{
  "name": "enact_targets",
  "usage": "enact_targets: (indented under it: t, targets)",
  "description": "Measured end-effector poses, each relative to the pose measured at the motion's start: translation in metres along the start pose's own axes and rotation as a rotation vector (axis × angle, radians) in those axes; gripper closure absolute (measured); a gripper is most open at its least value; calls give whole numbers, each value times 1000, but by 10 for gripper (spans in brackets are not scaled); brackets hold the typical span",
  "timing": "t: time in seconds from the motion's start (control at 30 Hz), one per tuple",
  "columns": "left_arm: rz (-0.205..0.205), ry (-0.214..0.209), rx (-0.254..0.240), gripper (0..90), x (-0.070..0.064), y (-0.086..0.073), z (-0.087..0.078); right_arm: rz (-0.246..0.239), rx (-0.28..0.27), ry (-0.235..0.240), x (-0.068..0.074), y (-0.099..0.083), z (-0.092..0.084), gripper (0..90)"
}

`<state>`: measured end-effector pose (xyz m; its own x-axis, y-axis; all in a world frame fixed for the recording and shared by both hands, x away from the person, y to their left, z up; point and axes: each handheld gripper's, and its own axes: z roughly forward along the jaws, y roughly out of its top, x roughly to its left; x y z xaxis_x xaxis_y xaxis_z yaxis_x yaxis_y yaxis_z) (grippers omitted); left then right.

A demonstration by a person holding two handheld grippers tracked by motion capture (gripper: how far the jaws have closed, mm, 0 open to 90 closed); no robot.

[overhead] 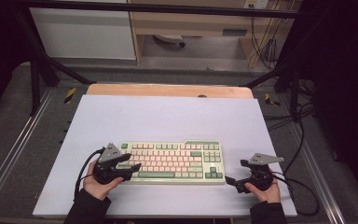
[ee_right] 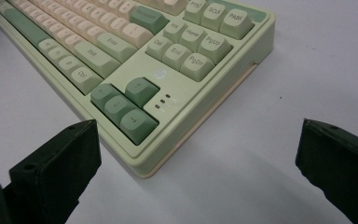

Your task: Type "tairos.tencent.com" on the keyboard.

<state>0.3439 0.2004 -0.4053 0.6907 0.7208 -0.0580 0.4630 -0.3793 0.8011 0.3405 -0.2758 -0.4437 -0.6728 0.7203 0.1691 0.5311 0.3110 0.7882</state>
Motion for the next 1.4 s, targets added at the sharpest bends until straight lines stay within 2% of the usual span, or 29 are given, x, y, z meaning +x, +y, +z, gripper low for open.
enact_targets:
  t: [0.13,0.43,0.8,1.13,1.4]
  targets:
    - [7,2,7,519,-5,5,7,3,2,1,0,0,1,5]
    - [13,-9,17,640,-13,14,23,0,1,0,0,0,0,5]
    - [7,-26,32,826,-14,18,41,-1,2,1,0,0,0,5]
    - [-13,-18,39,900,-12,20,52,-1,0,1,0,0,0,5]
    - [-3,-9,49,900,-13,20,61,-2,2,0,0,0,0,5]
